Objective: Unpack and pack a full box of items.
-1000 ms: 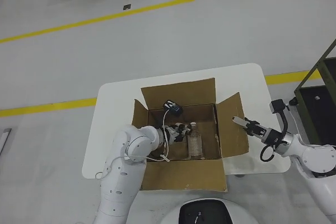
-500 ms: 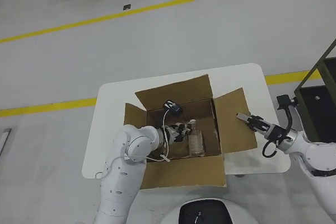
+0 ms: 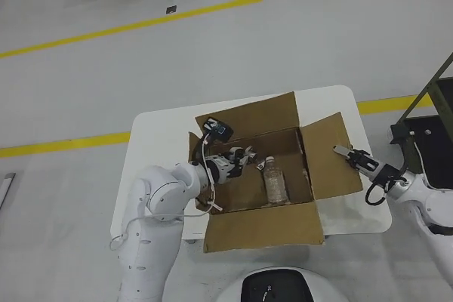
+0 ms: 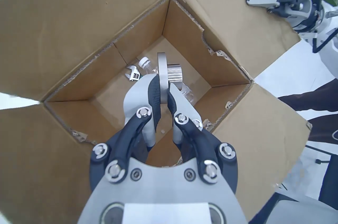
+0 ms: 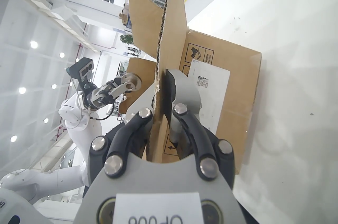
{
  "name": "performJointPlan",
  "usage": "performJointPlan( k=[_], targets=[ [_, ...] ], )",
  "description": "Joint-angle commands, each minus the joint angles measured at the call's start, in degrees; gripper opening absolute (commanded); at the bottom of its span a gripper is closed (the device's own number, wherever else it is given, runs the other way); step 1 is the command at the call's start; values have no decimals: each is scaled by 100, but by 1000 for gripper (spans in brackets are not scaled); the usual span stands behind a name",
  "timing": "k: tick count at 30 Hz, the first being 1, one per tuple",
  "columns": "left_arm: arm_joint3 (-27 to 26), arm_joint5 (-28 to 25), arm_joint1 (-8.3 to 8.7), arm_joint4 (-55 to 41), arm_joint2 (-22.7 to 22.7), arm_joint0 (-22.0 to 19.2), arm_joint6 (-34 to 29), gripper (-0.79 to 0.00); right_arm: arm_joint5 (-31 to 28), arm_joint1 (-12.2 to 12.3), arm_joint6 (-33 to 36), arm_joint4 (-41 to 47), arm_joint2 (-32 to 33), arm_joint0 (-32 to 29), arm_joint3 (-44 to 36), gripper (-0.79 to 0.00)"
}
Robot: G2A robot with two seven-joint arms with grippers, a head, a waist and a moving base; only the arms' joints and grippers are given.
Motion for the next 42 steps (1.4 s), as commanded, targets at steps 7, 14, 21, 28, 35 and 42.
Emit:
performJointPlan(
  k=[7, 14, 21, 28, 35, 42],
  targets=[
    [-469, 339, 107, -192, -420, 35, 18, -785, -46, 42, 65, -10, 212, -64, 59, -785],
    [-733, 486, 194, -98, -600, 187, 118, -785, -116, 72, 79, 13, 365, -168, 119, -720],
    [-802, 656, 247, -240, -605, 343, 239, -785, -127, 78, -5, 54, 385, -277, 21, 0],
    [-802, 656, 247, -240, -605, 343, 239, -785, -339, 77, -440, 102, 611, -598, -384, 0],
    [-802, 656, 247, -240, -605, 343, 239, -785, -460, 88, -575, 230, 897, -932, -960, 0],
    [-978, 794, 308, -349, -932, 518, 627, -785, -950, 89, -769, -79, 1034, -1091, -1496, 0]
  ],
)
